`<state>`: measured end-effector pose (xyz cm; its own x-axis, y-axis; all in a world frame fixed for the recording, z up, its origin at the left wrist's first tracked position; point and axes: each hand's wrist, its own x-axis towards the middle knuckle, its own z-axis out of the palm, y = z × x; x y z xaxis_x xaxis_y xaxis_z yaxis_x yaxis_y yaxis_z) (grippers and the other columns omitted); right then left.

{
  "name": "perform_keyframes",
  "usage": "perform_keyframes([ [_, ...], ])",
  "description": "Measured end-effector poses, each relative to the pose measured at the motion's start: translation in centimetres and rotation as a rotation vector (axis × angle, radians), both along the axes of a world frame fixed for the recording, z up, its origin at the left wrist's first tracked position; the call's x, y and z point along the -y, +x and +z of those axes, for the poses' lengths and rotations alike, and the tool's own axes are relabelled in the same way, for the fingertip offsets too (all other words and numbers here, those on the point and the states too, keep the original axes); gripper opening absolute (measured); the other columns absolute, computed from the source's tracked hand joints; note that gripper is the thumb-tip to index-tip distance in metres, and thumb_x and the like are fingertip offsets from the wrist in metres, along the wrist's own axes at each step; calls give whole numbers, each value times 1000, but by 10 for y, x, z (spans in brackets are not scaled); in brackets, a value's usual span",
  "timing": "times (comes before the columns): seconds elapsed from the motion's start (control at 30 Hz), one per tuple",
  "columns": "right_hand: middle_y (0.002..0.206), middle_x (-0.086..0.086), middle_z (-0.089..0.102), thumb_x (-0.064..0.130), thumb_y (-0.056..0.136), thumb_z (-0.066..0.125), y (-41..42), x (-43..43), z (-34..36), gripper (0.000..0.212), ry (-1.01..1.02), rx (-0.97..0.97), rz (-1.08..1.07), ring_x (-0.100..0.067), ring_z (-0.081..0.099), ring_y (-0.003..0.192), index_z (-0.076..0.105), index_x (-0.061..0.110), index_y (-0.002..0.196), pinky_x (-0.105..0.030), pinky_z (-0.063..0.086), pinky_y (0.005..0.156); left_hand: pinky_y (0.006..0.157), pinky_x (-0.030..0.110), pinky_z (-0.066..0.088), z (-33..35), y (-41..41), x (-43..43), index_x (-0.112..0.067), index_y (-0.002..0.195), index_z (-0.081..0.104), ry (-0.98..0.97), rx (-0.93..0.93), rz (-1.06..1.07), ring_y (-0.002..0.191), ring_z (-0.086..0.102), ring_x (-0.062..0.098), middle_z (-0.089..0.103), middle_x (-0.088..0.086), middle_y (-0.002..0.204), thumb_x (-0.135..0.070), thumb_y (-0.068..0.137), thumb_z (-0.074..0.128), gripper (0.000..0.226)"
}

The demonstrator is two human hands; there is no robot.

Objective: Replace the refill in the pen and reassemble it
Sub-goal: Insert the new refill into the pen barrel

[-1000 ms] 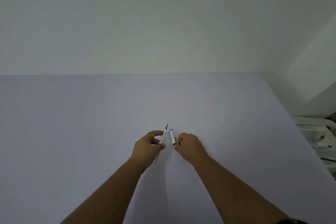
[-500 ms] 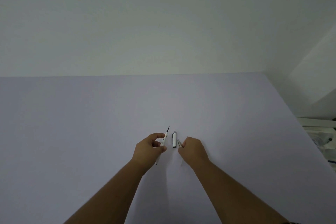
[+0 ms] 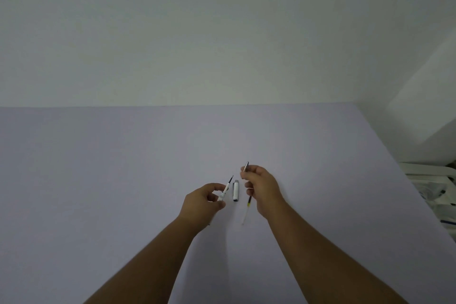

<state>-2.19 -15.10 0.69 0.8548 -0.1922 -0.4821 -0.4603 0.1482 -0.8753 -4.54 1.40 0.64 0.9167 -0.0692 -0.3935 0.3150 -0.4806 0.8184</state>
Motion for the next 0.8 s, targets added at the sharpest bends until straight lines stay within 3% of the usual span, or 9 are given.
perform_keyframes([
  [0.33,76,4,66,17,78,72,-11,-3,20,7,-5,56,64,-12,51,66,70,23,78,-25,44,61,36,4,40,10,-7,4,-36,101,65,10,22,-15,64,56,10,61,-4,77,-18,80,70,27],
  [0.53,74,7,67,17,79,72,-14,1,28,7,12,90,-28,-12,50,64,70,24,79,-25,46,60,39,9,42,18,-11,8,-39,98,63,33,16,-32,65,55,7,61,-7,76,-19,81,69,27],
  [0.8,80,4,68,18,76,73,-25,1,29,13,-55,84,143,-12,53,71,72,20,89,-27,43,67,38,8,44,28,-15,14,-47,85,60,-5,57,-18,63,58,10,64,-4,75,-19,79,70,30],
])
